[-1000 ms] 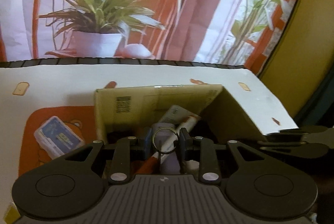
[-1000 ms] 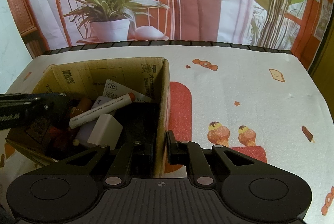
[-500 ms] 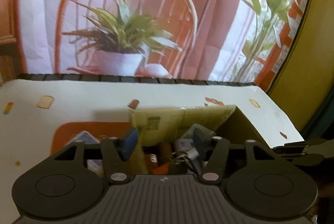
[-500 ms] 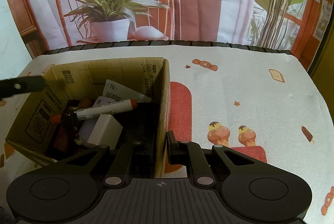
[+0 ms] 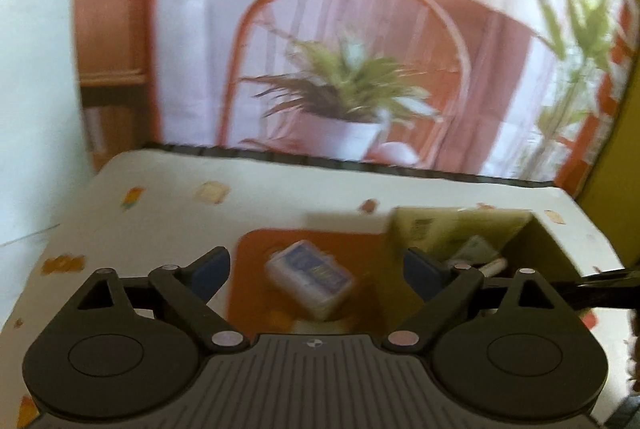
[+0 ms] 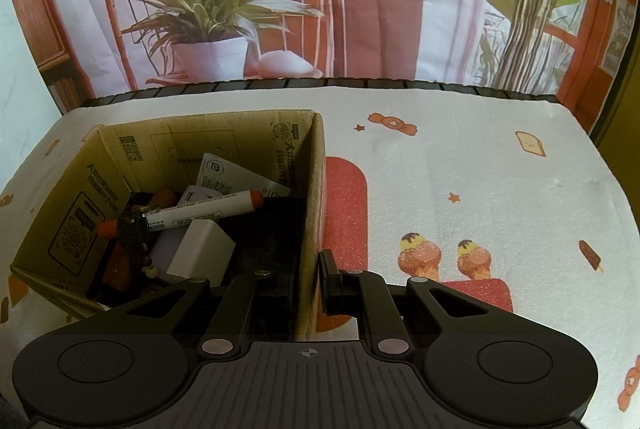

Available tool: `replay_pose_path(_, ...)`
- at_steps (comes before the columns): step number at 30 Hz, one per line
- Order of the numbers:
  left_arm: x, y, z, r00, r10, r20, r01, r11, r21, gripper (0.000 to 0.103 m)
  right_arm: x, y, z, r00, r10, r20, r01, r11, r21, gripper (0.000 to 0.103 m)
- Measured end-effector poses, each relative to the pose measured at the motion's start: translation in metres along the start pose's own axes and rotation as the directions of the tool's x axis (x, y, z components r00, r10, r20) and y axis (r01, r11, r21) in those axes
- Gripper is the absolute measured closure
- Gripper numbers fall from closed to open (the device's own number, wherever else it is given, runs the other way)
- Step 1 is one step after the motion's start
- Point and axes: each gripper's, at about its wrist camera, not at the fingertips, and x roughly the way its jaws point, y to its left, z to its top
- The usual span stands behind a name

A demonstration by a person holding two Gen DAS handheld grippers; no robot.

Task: Organize rigid objects
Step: 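Move the left tool to the yellow translucent card case on the table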

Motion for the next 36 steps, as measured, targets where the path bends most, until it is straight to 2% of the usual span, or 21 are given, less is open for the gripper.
replay_pose_path(4, 0.000, 0.019, -0.012, 0.996, 0.081, -0.045, -0.084, 0.995, -0.054, 0.005, 0.000, 0.000, 0.000, 1.000, 0.002, -0.002, -0.002, 1.000, 0.001, 0.090)
replay_pose_path(13, -0.006, 0.055, -0.040, 0.976, 0.164, -0.147, -0.186, 0.970, -0.157, 0.003, 0.001, 0.000, 0.001, 1.000, 0.000, -0.002, 0.000, 1.000, -0.002, 0.089)
replay_pose_path(17, -0.006, 0.061, -0.048, 0.965, 0.199, -0.172, -0.227, 0.961, -0.158, 0.003, 0.001, 0.000, 0.001, 1.000, 0.000, -0.002, 0.000, 1.000, -0.002, 0.089)
replay_pose_path(24, 0.004, 0.059, -0.063, 0.948, 0.210, -0.241, -0.260, 0.945, -0.199, 0.004, 0.002, 0.000, 0.001, 1.000, 0.000, -0.002, 0.000, 1.000, -0.001, 0.089)
replay_pose_path(29, 0.008, 0.054, -0.070, 0.949, 0.191, -0.250, -0.234, 0.959, -0.157, 0.004, 0.002, 0.000, -0.001, 1.000, 0.001, -0.003, -0.001, 1.000, -0.001, 0.089)
replay_pose_path(32, 0.012, 0.054, -0.072, 0.948, 0.169, -0.271, -0.223, 0.958, -0.183, 0.005, 0.002, 0.000, -0.001, 1.000, 0.001, -0.003, -0.001, 1.000, -0.002, 0.089)
replay_pose_path(34, 0.017, 0.056, -0.073, 0.941, 0.160, -0.299, -0.233, 0.946, -0.227, 0.012, 0.002, 0.000, -0.001, 1.000, 0.001, -0.004, -0.001, 1.000, -0.001, 0.089)
replay_pose_path(36, 0.020, 0.059, -0.074, 0.936, 0.143, -0.321, -0.237, 0.931, -0.277, 0.025, 0.003, 0.001, -0.001, 1.000, 0.000, -0.004, 0.000, 1.000, -0.002, 0.088)
